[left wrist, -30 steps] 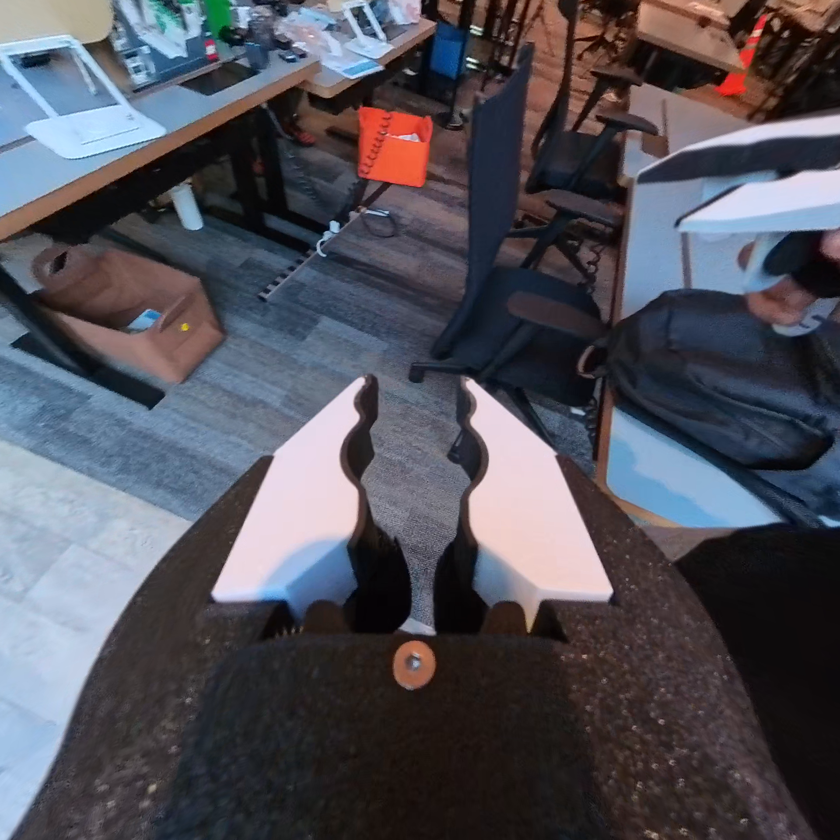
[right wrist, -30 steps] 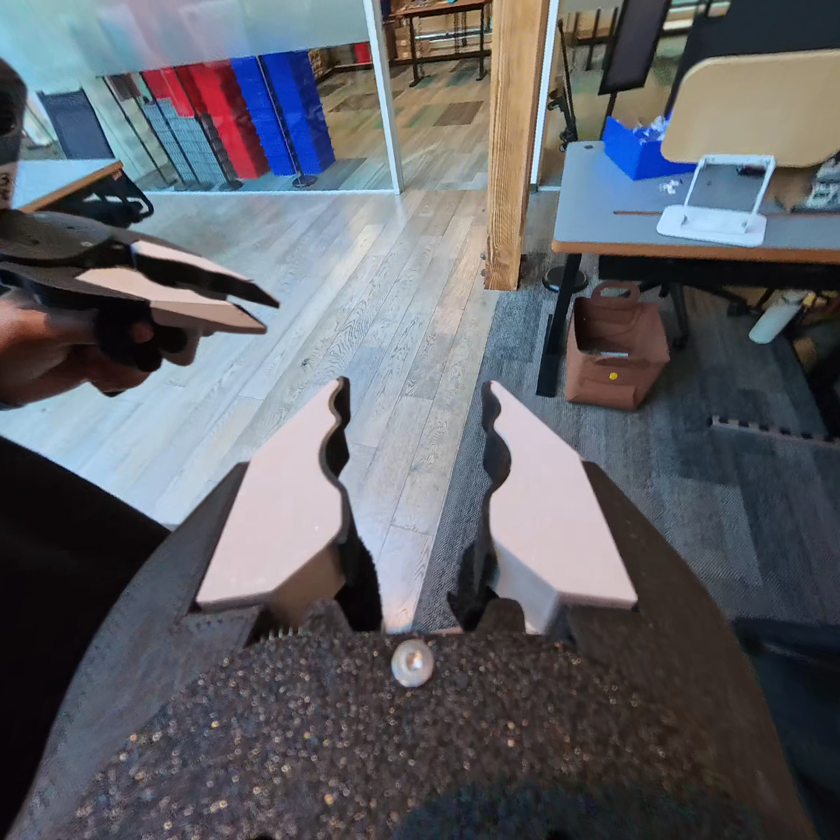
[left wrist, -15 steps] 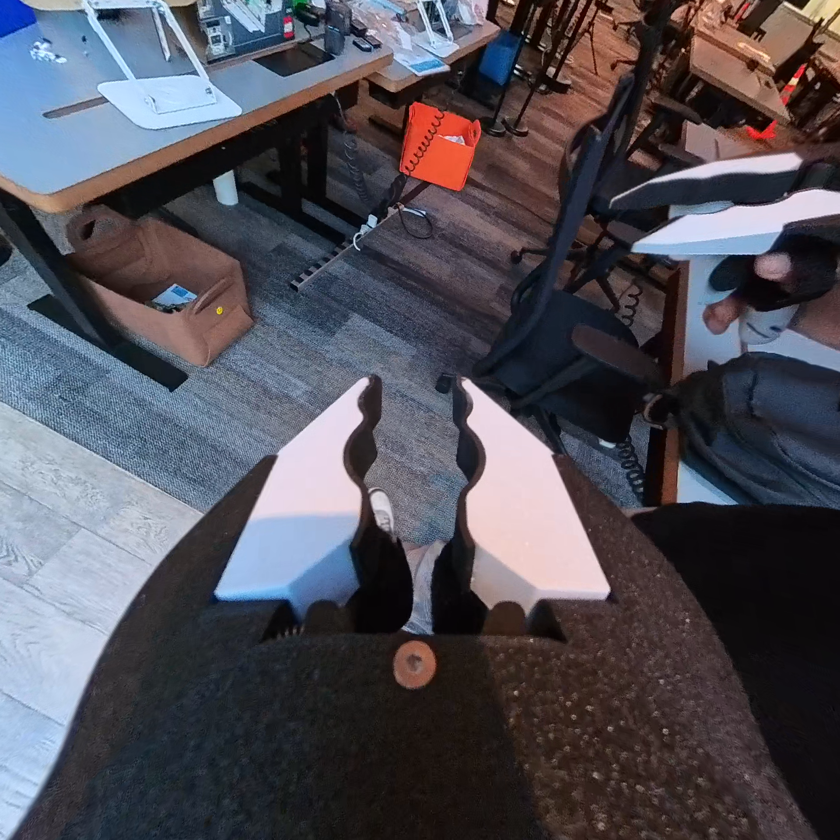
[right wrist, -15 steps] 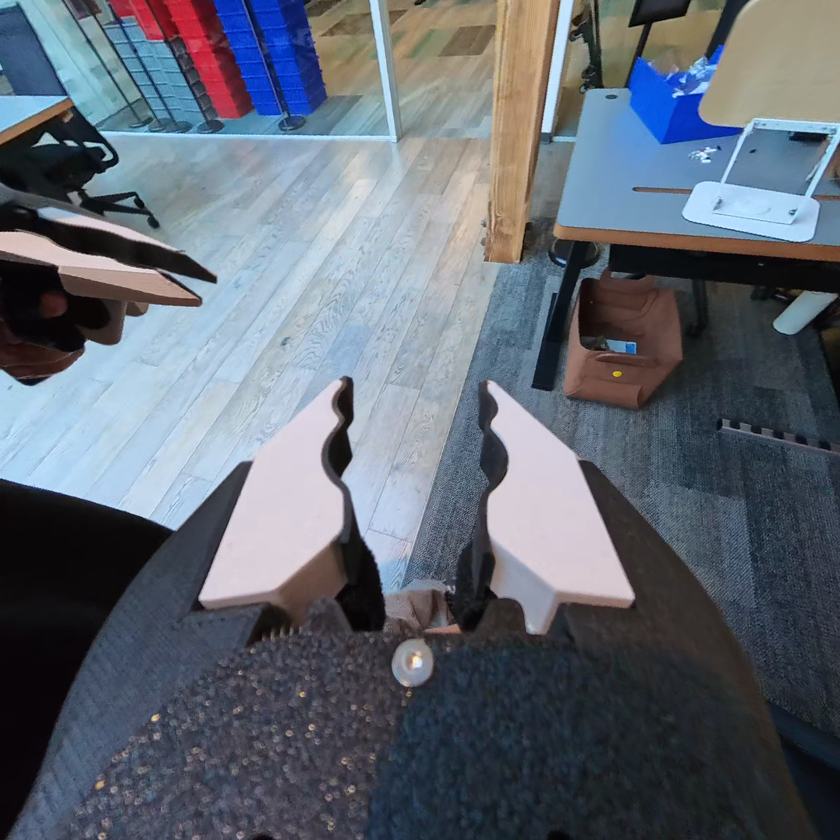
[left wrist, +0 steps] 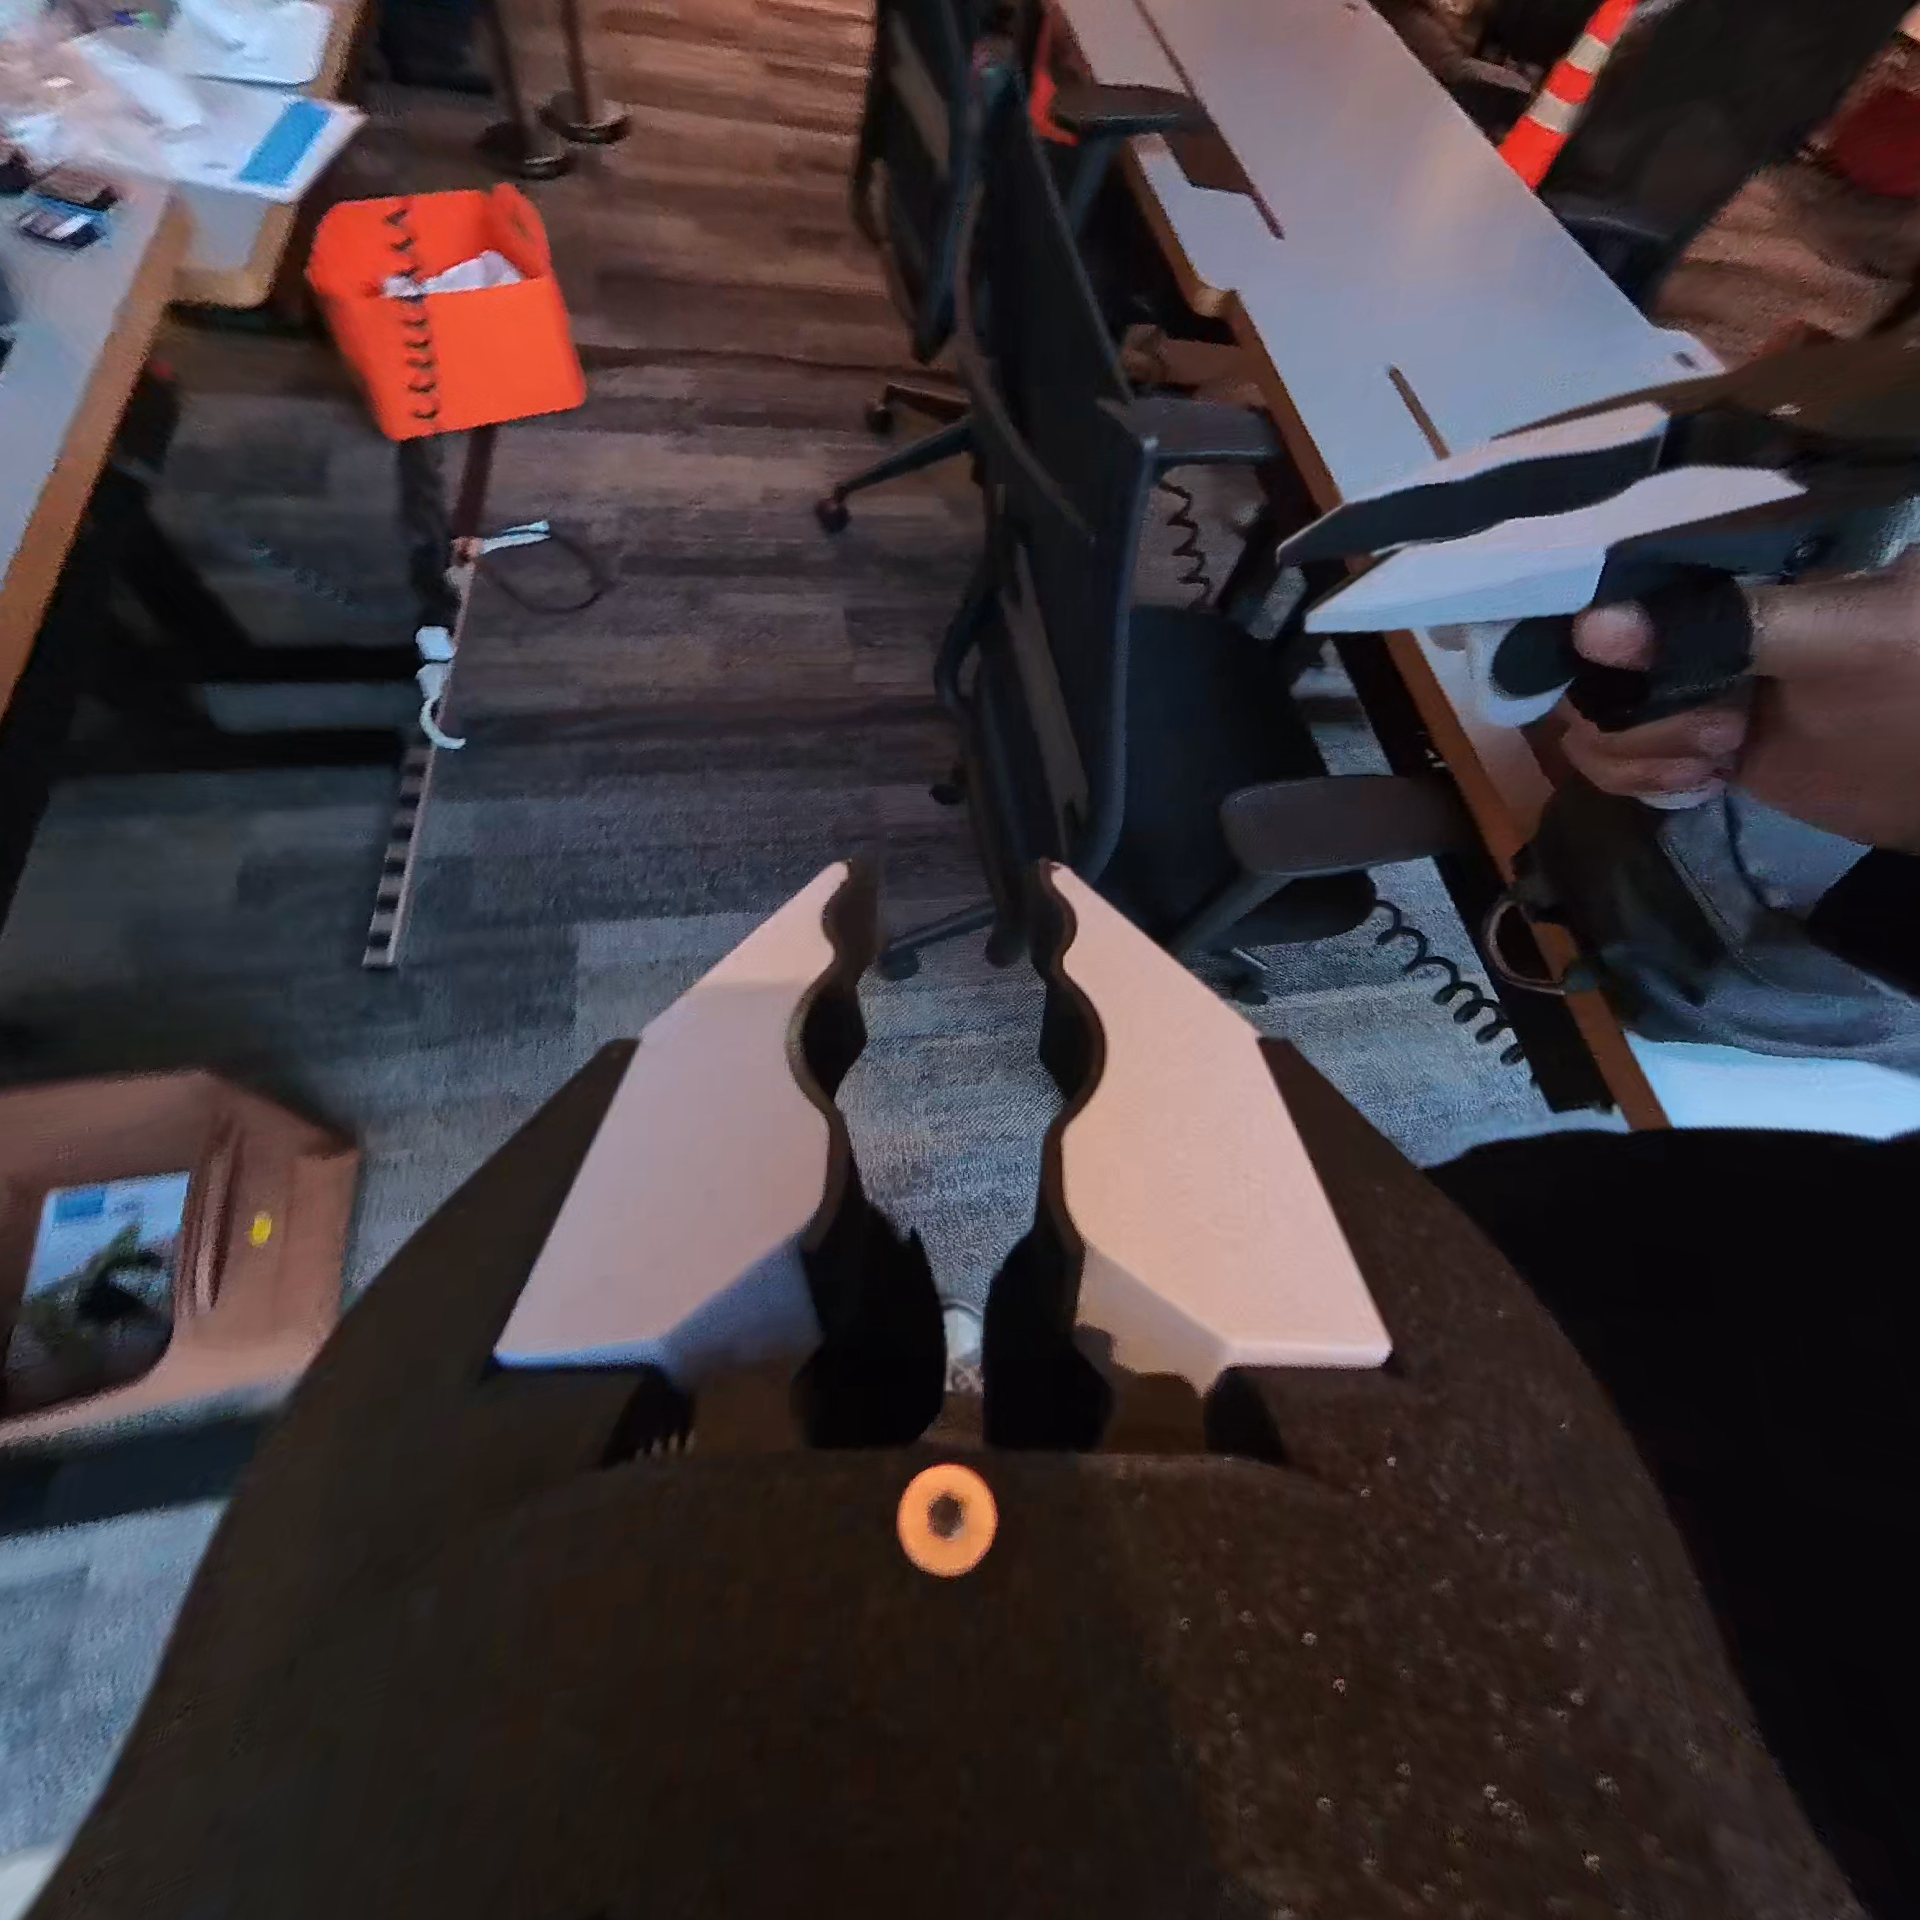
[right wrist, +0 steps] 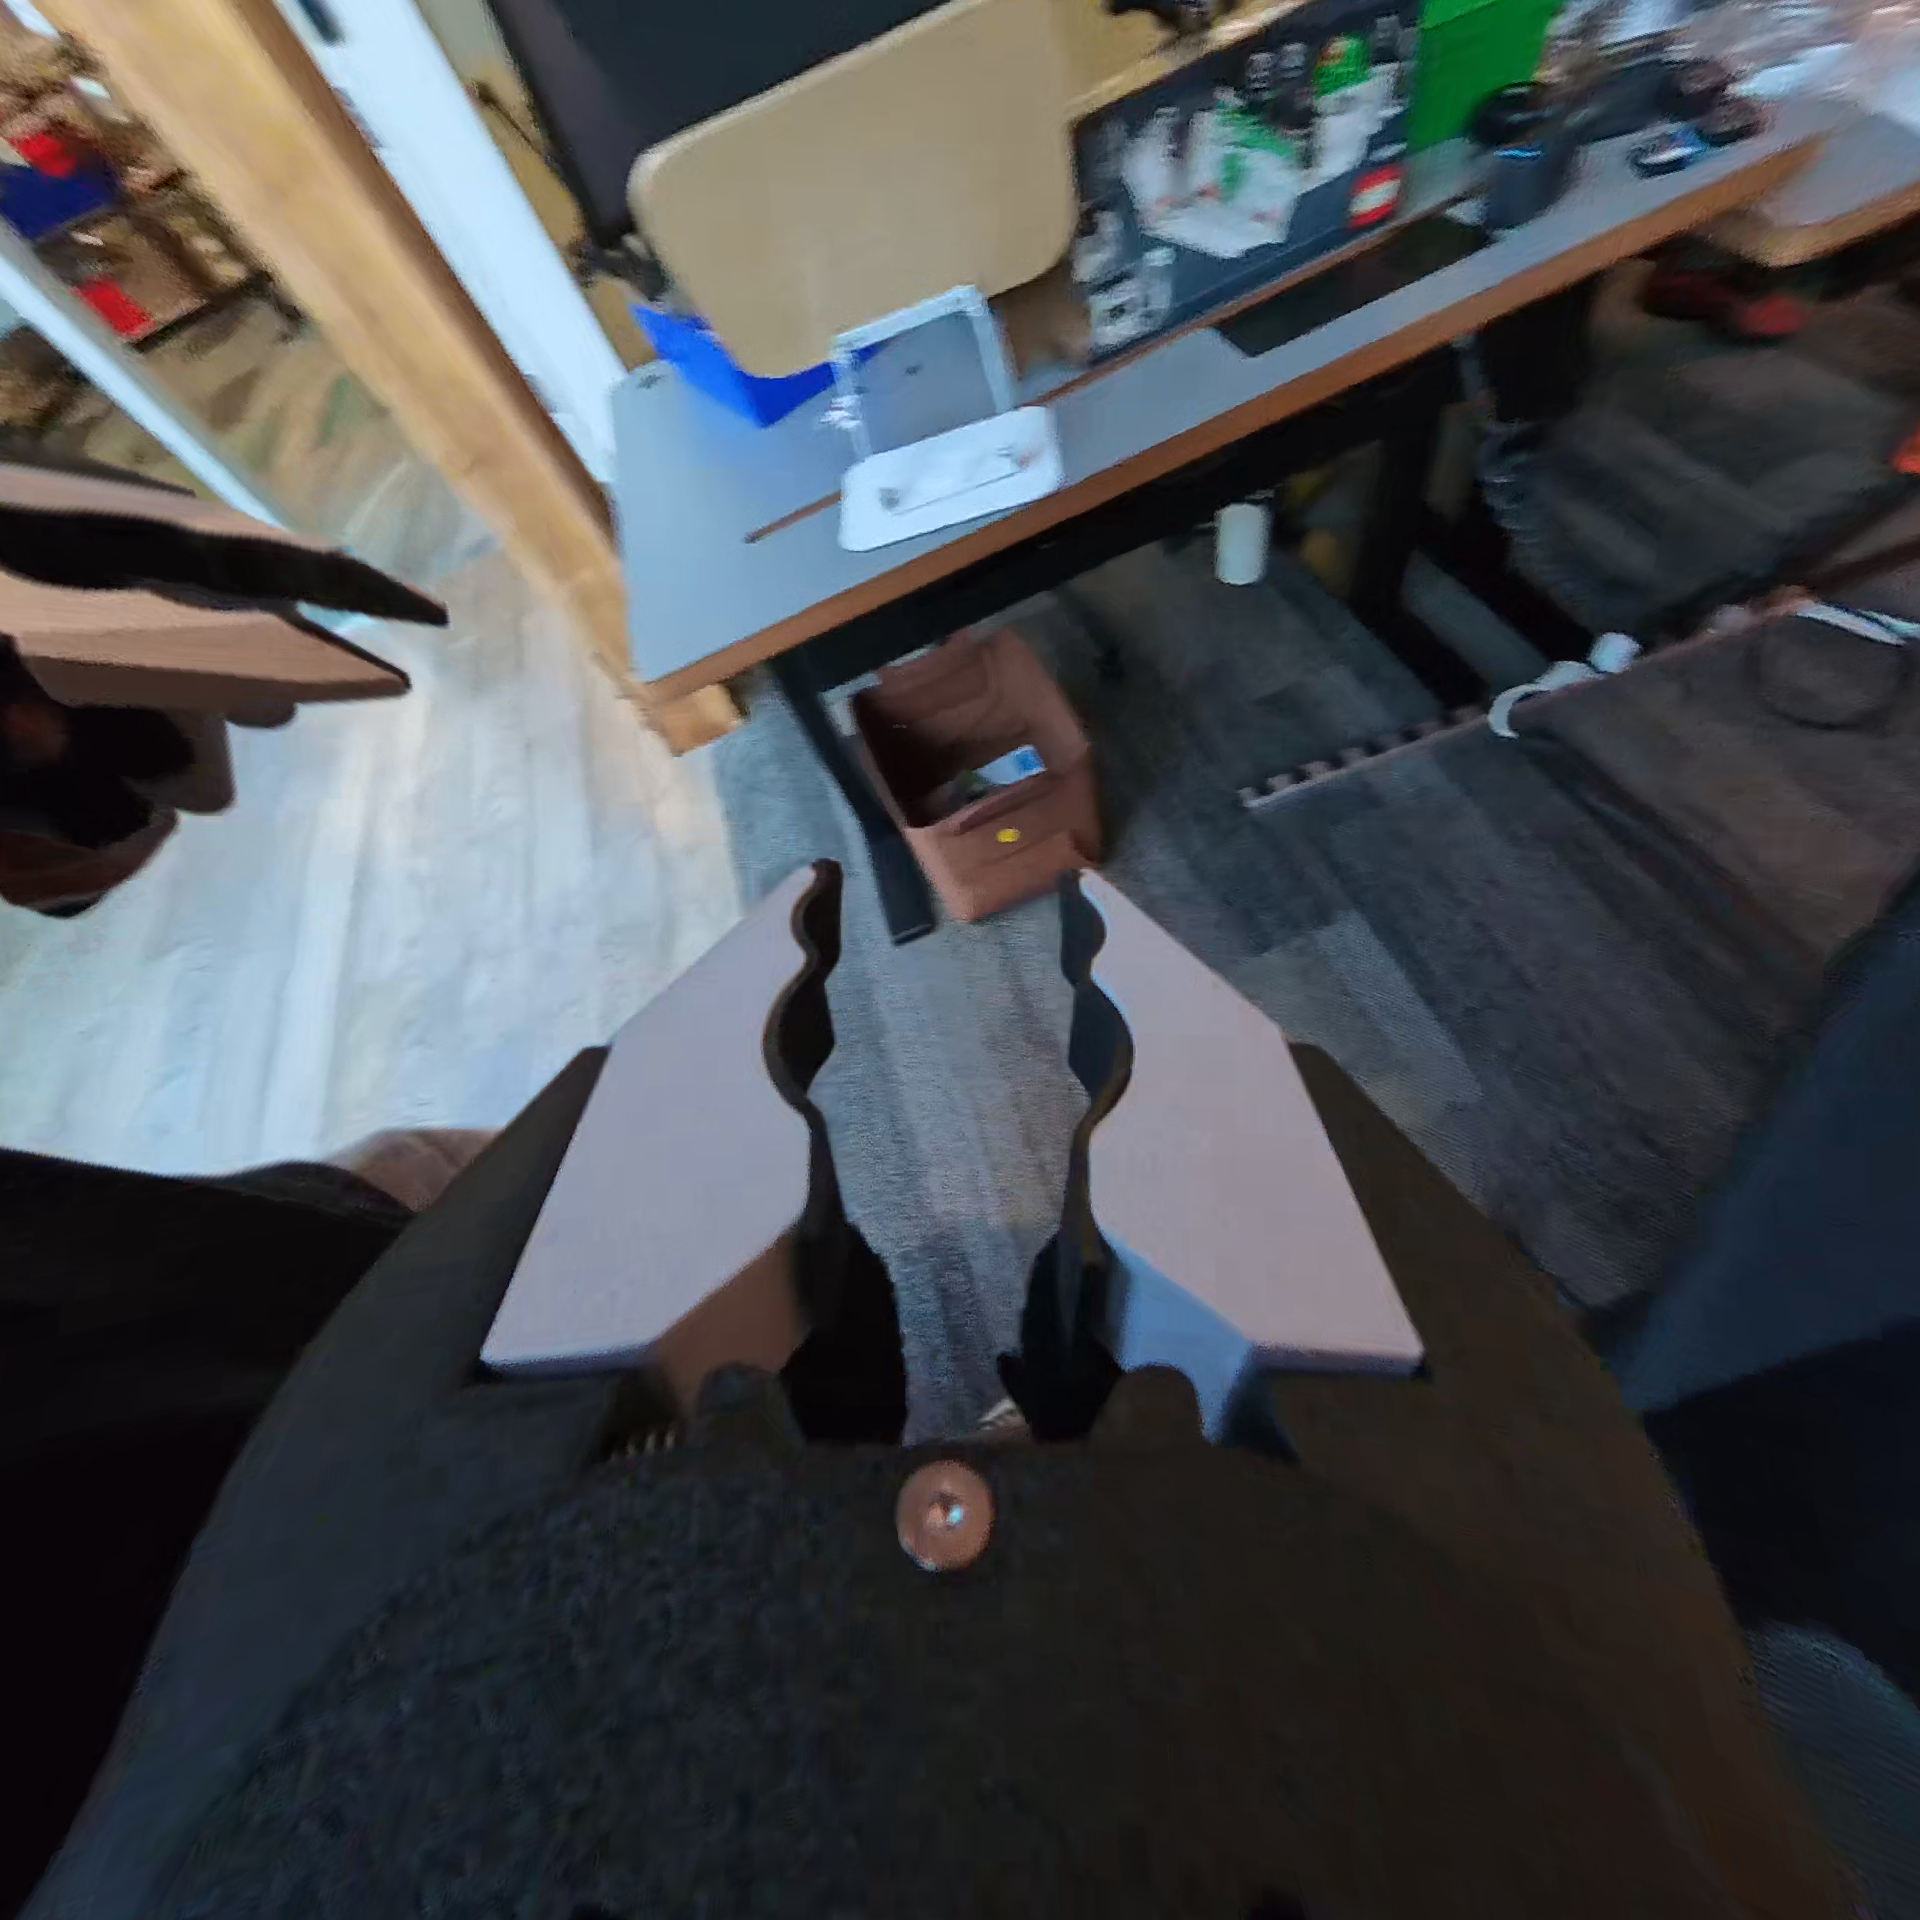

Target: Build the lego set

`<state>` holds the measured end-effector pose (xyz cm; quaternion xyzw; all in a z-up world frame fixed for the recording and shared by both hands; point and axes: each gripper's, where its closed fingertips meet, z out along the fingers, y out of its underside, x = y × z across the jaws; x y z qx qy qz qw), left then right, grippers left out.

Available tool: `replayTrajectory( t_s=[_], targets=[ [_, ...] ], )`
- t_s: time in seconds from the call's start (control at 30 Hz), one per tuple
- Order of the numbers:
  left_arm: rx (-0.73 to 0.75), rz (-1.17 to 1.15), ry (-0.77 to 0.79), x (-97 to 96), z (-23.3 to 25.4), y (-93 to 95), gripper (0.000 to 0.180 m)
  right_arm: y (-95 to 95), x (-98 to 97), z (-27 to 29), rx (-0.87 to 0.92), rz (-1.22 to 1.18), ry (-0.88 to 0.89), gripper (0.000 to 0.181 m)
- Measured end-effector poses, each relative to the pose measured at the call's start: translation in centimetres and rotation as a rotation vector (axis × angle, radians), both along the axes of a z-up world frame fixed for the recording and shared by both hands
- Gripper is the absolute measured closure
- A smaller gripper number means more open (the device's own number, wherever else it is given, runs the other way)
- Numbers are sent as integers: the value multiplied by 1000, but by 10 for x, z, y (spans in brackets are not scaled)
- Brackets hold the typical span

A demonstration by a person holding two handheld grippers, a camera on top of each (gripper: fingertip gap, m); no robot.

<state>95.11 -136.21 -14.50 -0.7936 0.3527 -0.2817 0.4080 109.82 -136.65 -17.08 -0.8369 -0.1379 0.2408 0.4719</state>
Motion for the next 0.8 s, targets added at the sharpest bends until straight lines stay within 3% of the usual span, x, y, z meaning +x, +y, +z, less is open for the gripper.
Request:
replayTrajectory(
  t_s=[0.23,0.4,0.6,0.8],
  targets=[
    [15,-293,80,102,-26,133,155,95,84,-6,-18,-256,-161,145],
    [180,-493,122,177,-37,246,155,191,134,-1,26,-442,-174,148],
    [375,-580,13,272,20,393,153,310,198,101,267,-701,-148,152],
    [368,-552,-70,376,40,522,140,399,280,87,176,-780,-354,146]
  ],
)
